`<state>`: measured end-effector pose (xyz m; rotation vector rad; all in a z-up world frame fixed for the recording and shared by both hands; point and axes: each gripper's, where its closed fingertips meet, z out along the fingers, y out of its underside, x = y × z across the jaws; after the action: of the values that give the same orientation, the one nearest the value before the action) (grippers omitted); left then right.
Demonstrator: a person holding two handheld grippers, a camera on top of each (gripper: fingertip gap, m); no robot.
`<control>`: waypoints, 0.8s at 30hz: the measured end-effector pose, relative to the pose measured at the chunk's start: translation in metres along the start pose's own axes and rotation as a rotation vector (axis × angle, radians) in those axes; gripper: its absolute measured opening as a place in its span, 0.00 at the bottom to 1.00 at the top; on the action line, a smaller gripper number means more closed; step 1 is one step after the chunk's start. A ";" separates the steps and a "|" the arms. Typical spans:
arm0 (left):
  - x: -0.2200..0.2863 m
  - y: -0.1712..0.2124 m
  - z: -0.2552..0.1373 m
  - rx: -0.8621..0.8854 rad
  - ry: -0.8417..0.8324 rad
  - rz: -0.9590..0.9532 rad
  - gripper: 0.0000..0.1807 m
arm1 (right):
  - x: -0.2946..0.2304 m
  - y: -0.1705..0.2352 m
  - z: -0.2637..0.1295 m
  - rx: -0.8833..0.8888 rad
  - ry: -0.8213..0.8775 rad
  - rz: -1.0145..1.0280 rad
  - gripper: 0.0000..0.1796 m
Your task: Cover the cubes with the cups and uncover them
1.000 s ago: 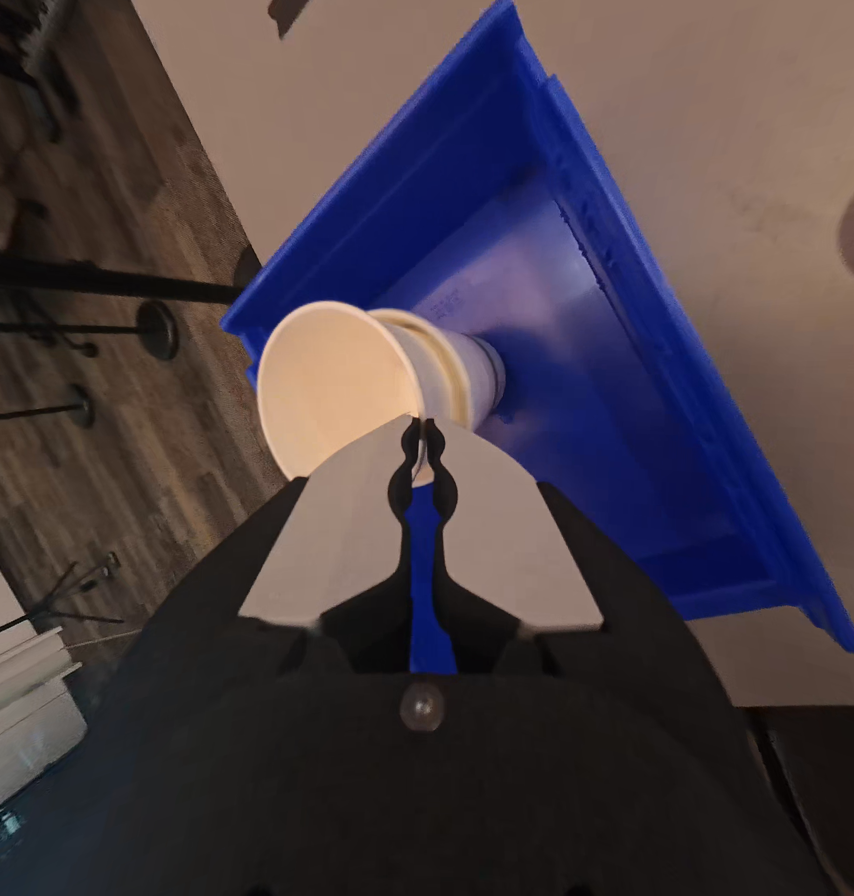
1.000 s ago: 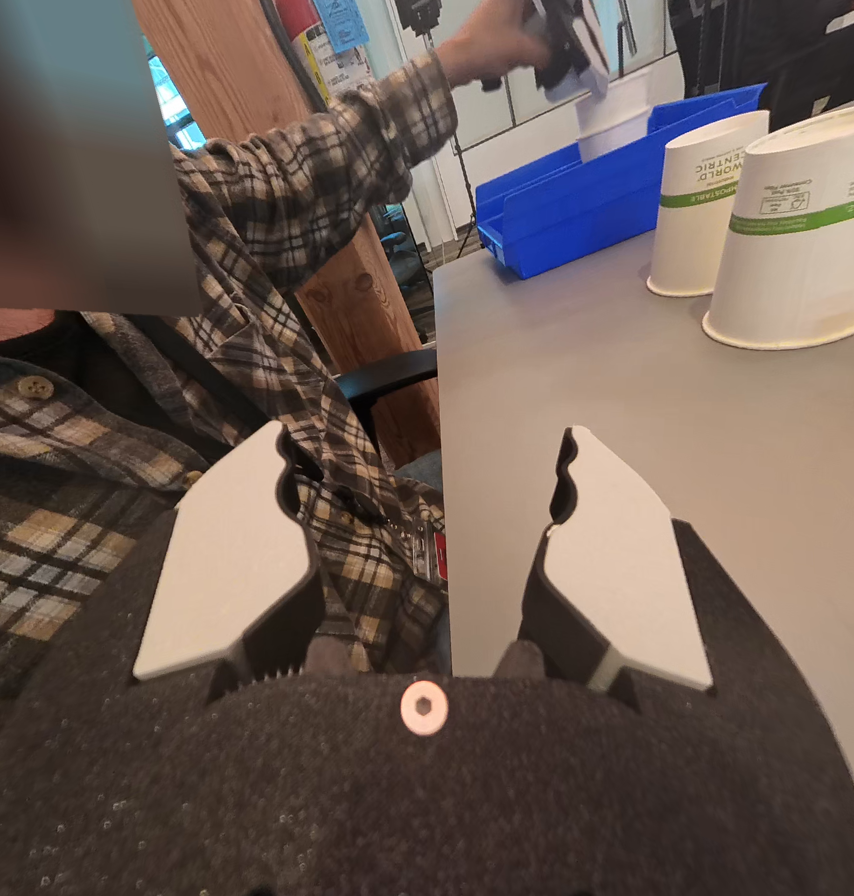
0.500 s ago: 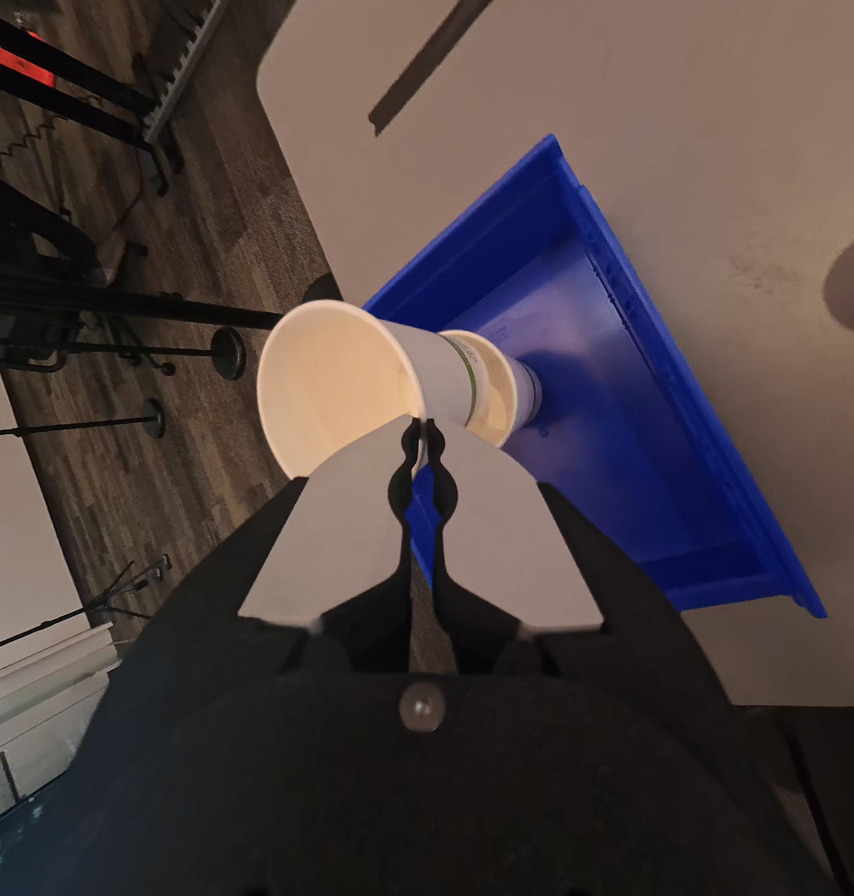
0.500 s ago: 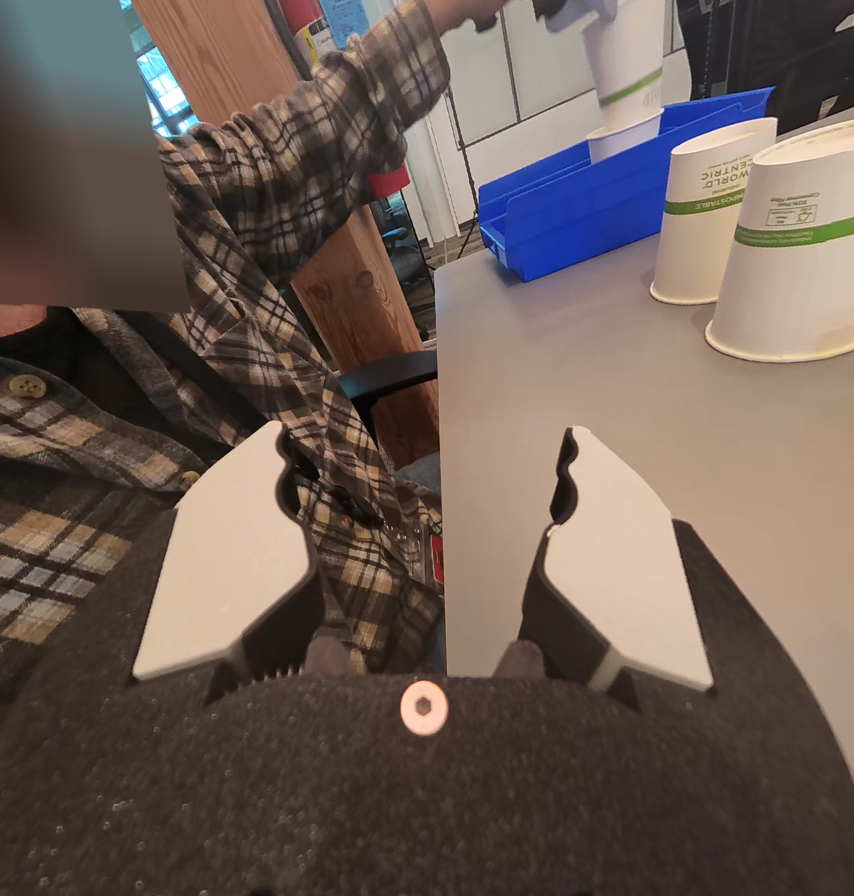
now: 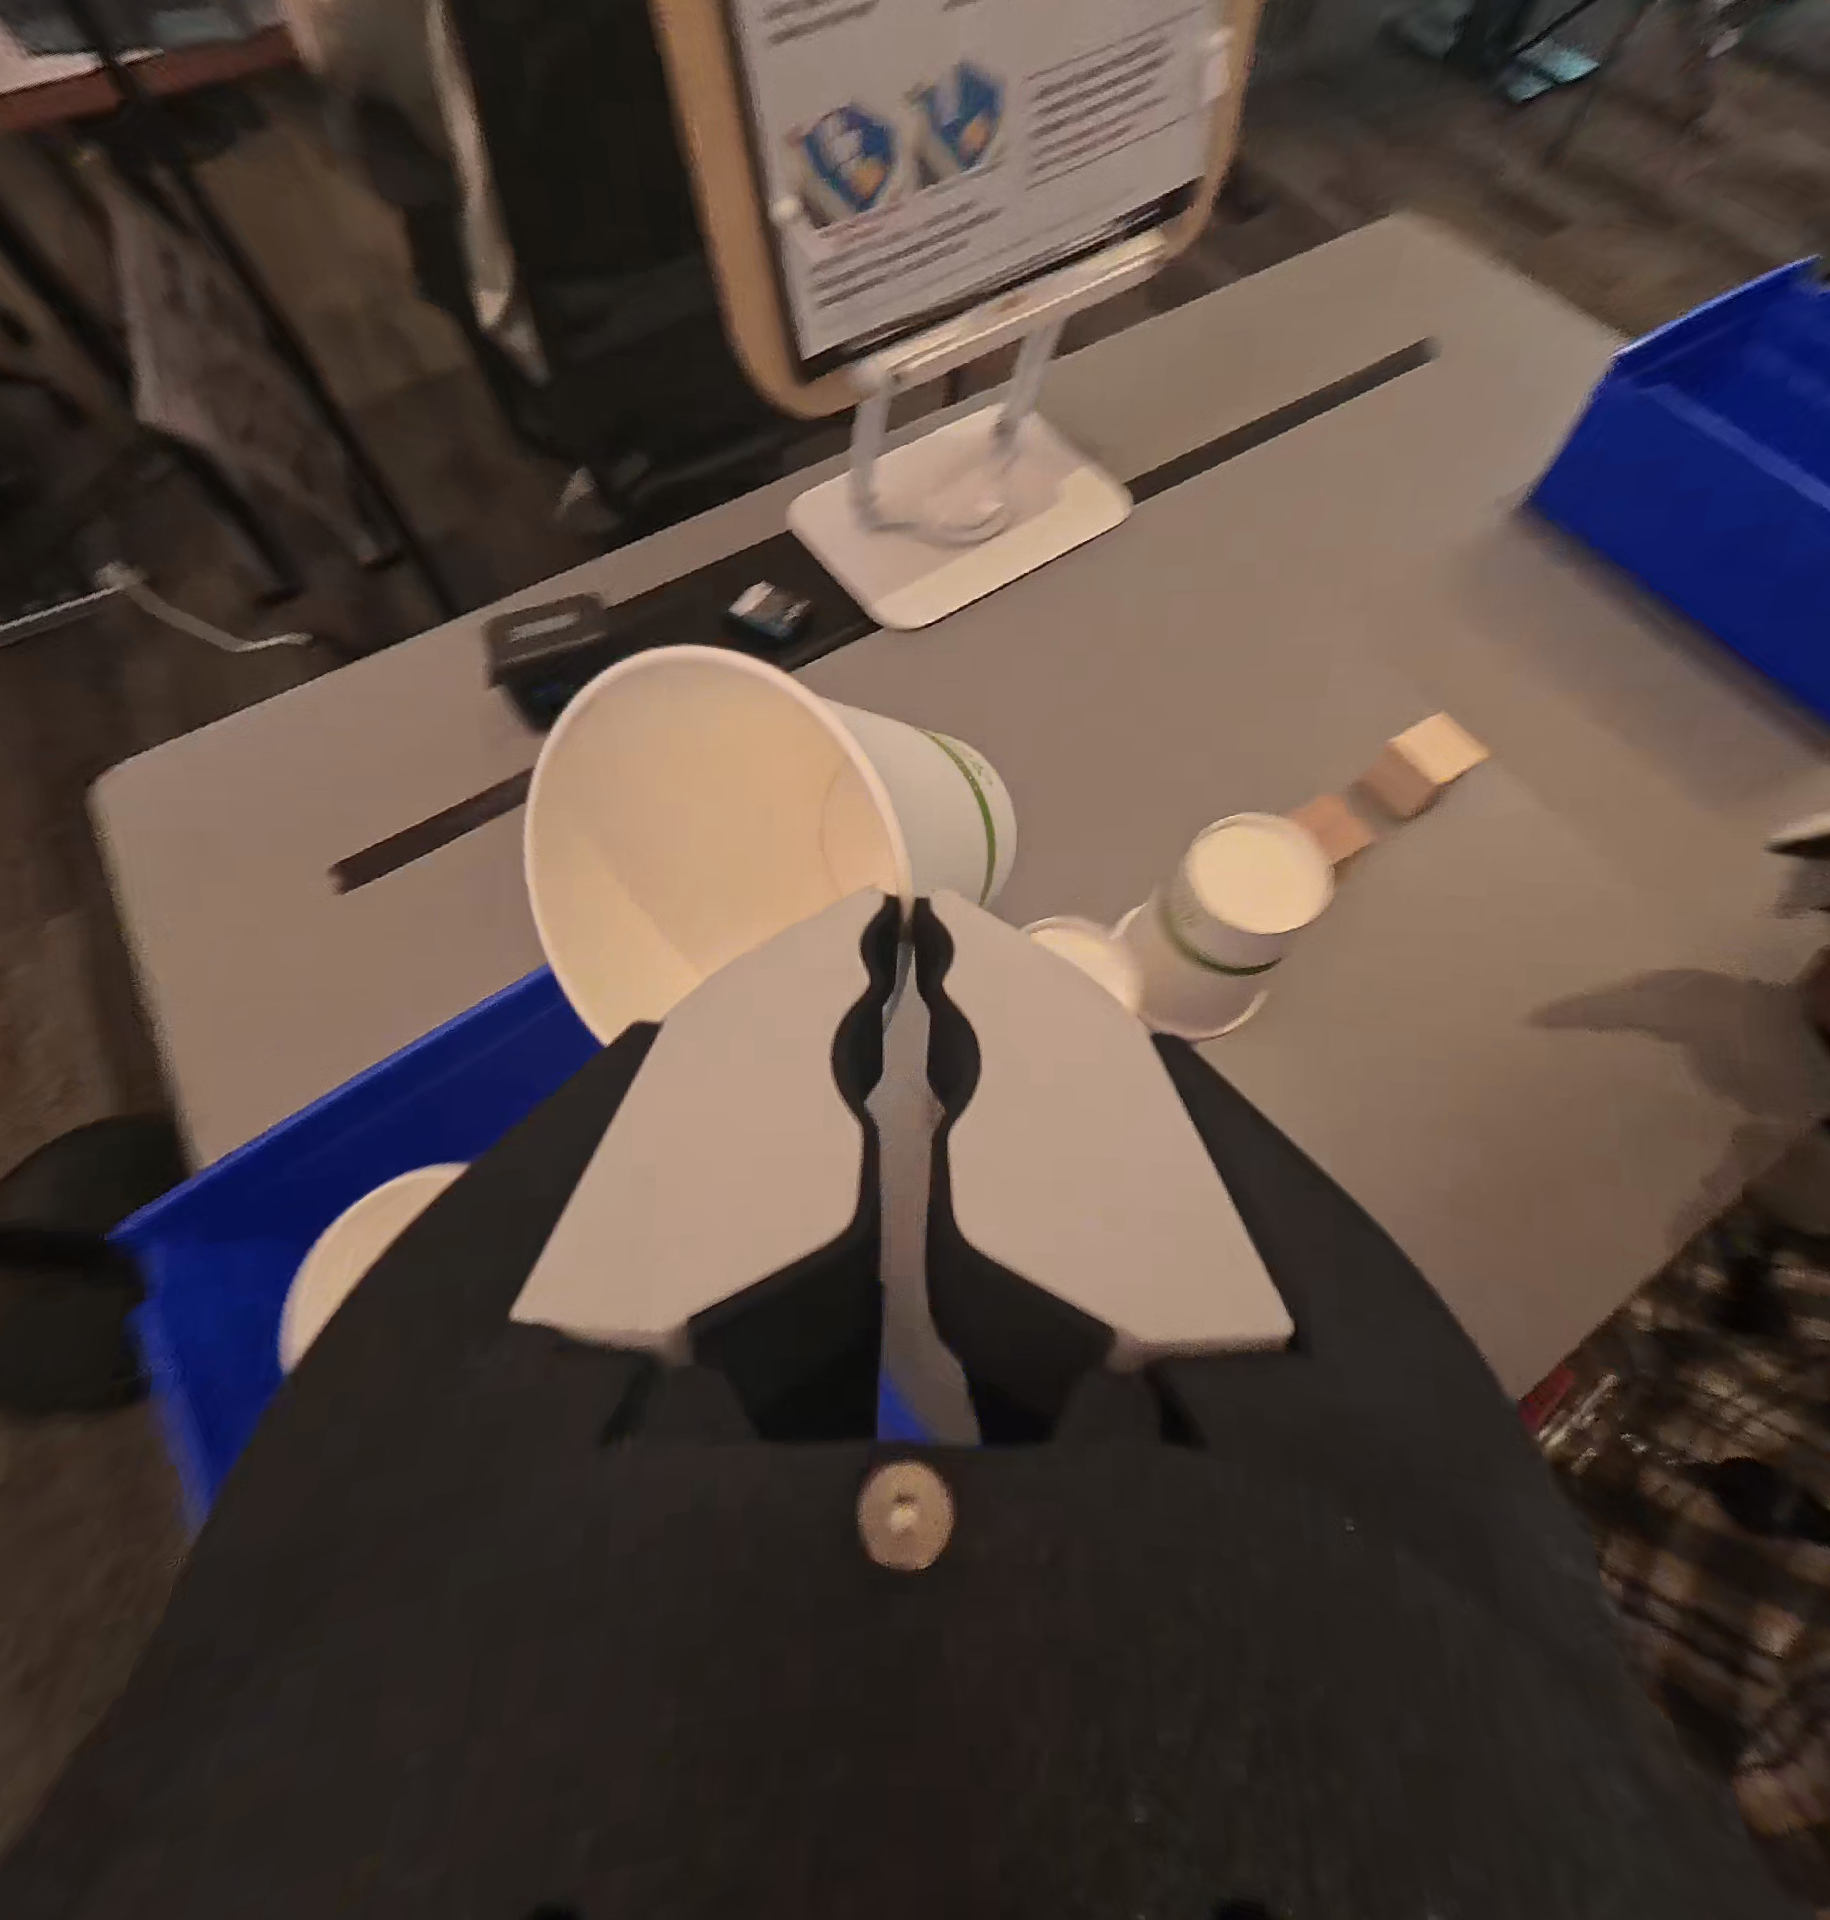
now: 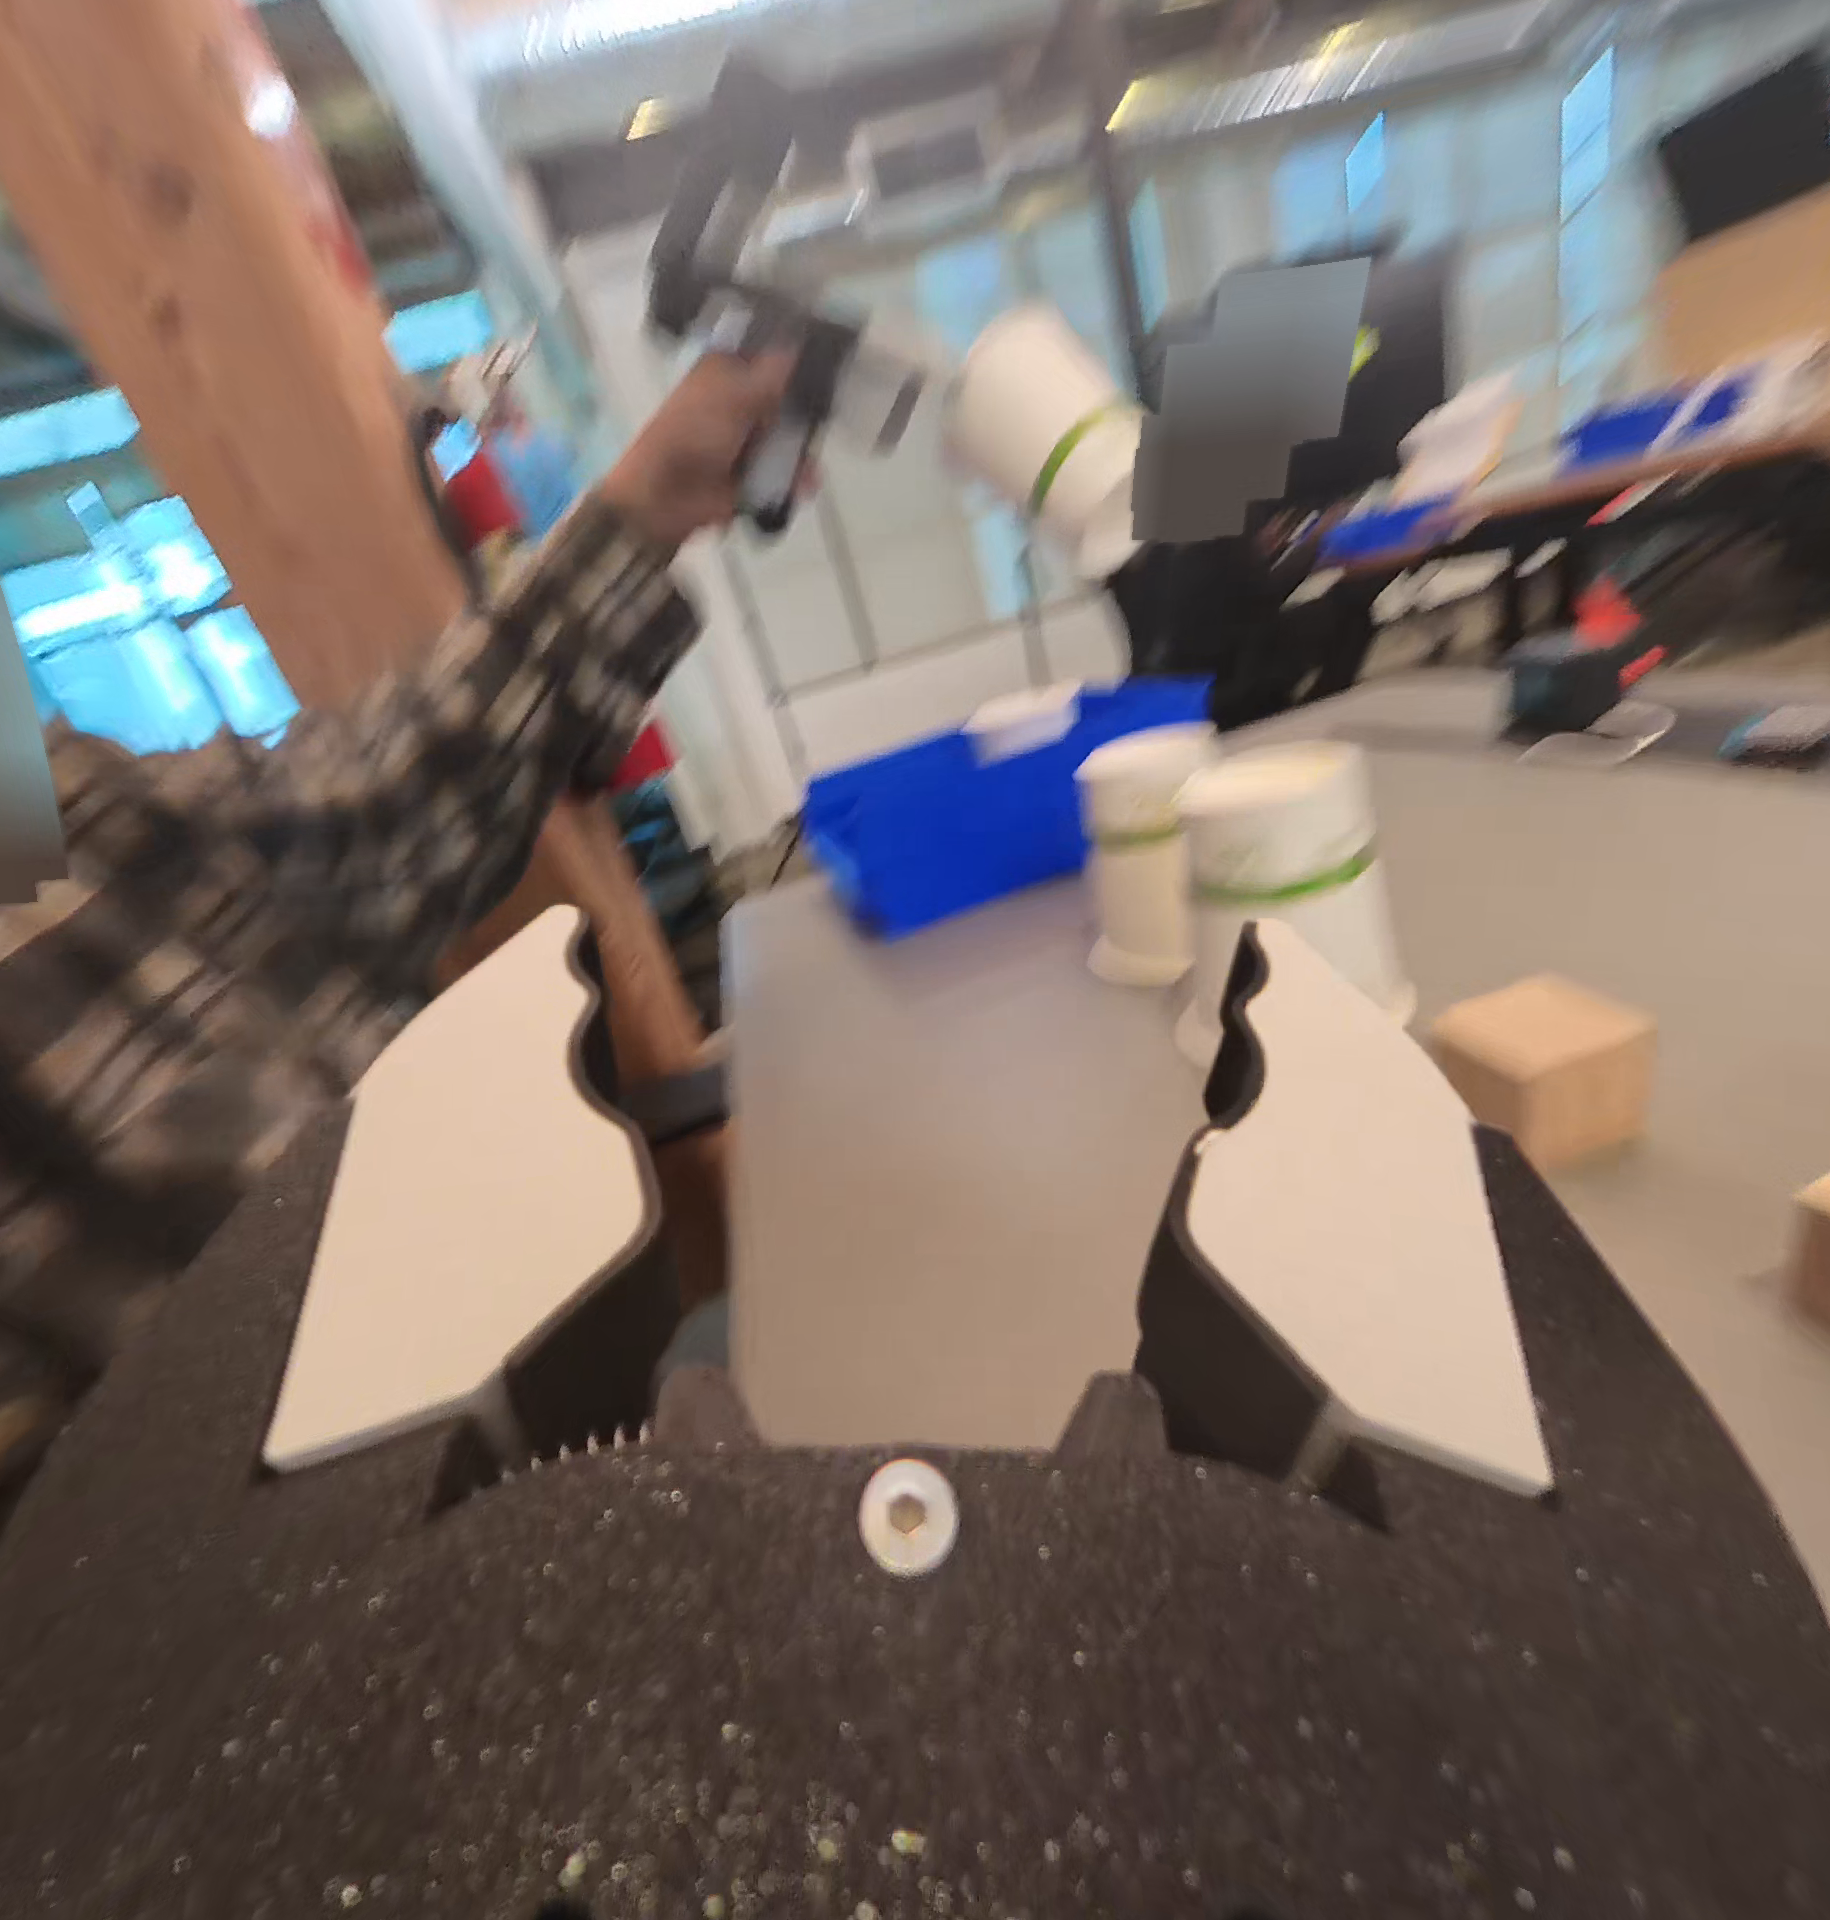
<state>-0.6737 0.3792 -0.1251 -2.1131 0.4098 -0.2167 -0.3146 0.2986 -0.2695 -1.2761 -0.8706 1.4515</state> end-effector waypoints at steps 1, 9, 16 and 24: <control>0.017 -0.002 0.008 0.029 0.052 -0.004 0.01 | 0.008 -0.009 0.006 0.040 0.026 -0.017 0.62; 0.146 -0.011 0.048 0.246 0.564 -0.134 0.01 | 0.048 -0.052 0.063 0.132 0.067 -0.133 0.63; 0.207 0.004 0.066 0.331 0.826 -0.217 0.01 | 0.051 -0.060 0.089 0.039 0.037 -0.180 0.62; 0.244 0.024 0.081 0.330 0.991 -0.256 0.01 | 0.049 -0.055 0.091 0.025 -0.018 -0.088 0.54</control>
<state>-0.4271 0.3394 -0.1903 -1.5957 0.6096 -1.4010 -0.3905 0.3682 -0.2140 -1.1931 -0.9068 1.4017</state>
